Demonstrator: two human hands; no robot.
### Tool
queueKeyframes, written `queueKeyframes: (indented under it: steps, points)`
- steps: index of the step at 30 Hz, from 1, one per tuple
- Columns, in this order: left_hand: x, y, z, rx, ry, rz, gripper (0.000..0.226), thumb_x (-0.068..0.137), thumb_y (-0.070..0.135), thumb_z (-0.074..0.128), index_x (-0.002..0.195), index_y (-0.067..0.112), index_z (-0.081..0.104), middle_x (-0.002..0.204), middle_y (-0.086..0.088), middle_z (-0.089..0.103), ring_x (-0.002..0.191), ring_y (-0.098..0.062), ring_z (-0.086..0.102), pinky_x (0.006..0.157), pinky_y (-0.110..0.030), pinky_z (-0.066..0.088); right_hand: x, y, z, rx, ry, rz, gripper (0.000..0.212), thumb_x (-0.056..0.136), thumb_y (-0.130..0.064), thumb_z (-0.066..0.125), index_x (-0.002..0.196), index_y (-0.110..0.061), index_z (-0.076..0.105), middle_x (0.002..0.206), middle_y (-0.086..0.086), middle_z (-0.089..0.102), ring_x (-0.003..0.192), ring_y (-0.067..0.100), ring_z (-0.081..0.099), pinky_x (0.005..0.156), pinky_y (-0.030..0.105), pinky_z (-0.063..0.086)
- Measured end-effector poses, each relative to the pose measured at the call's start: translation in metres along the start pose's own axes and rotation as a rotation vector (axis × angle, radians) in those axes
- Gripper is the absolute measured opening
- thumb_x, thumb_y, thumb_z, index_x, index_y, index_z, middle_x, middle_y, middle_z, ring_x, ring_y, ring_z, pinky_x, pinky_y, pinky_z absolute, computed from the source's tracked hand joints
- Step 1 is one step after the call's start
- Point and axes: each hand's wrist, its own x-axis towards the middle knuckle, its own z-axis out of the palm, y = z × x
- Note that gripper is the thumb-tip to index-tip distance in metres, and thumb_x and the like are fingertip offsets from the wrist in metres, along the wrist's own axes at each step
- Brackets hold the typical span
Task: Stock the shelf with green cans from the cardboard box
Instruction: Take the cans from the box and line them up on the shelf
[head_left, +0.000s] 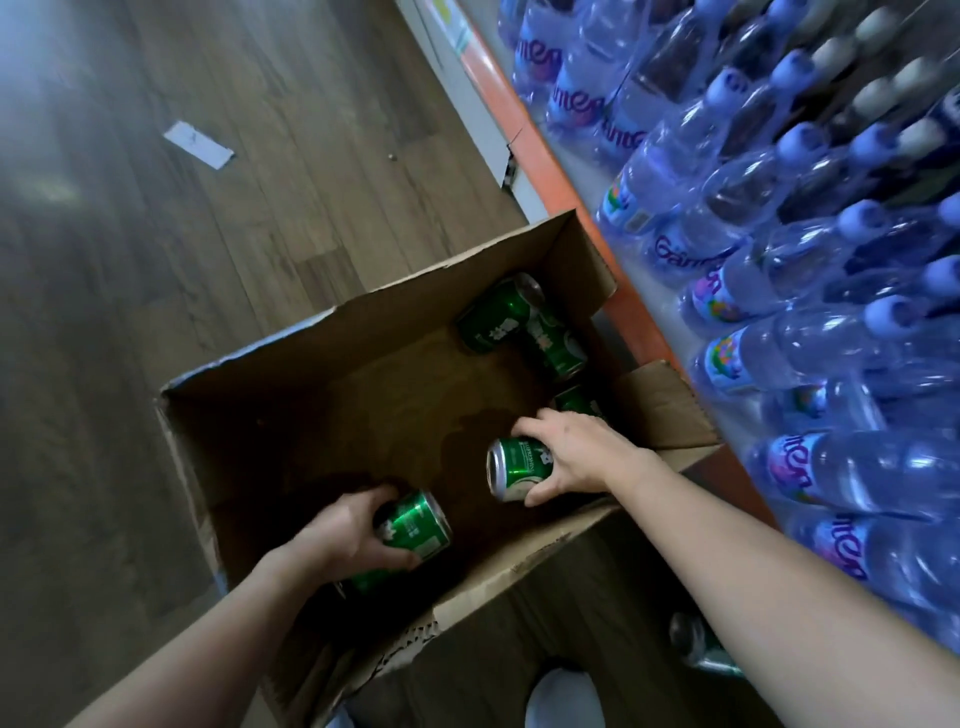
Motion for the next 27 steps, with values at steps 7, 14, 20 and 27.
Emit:
queueKeyframes:
  steps: [7,14,20,27]
  points:
    - [-0.082,0.063,-0.075,0.080,0.079,0.071,0.067,0.063,0.048,0.079,0.119,0.027,0.049,0.113,0.007,0.061,0.098,-0.011,0.059,0.083,-0.028,0.050,-0.077,-0.038,-0.078,-0.006,0.095,0.026,0.071,0.064,-0.056,0.076,0.122,-0.030,0.044,0.109,0.001,0.049,0.105,0.026,0.052,0.086,0.037,0.043]
    - [-0.187,0.139,-0.175,0.182,0.149,0.155,0.062,0.065,0.048,0.078,0.117,0.027,0.051,0.113,0.007,0.062,0.099,-0.012,0.060,0.085,-0.030,0.049,-0.169,-0.077,-0.200,0.006,0.203,0.077,0.074,0.062,-0.053,0.078,0.123,-0.028,0.045,0.110,0.003,0.051,0.107,0.026,0.052,0.089,0.038,0.045]
    - [-0.273,0.202,-0.262,0.307,0.217,0.234,0.066,0.063,0.052,0.076,0.119,0.027,0.049,0.113,0.006,0.061,0.099,-0.013,0.059,0.083,-0.029,0.051,-0.258,-0.105,-0.298,0.044,0.314,0.159,0.078,0.061,-0.051,0.080,0.126,-0.027,0.045,0.114,0.005,0.052,0.109,0.026,0.052,0.089,0.035,0.044]
    - [-0.386,0.304,-0.347,0.455,0.310,0.374,0.083,0.043,0.068,0.062,0.113,0.025,0.053,0.095,0.010,0.056,0.090,-0.012,0.057,0.074,-0.022,0.045,-0.382,-0.137,-0.385,0.047,0.490,0.247,0.068,0.062,-0.049,0.079,0.119,-0.025,0.049,0.111,0.007,0.055,0.105,0.027,0.056,0.082,0.034,0.046]
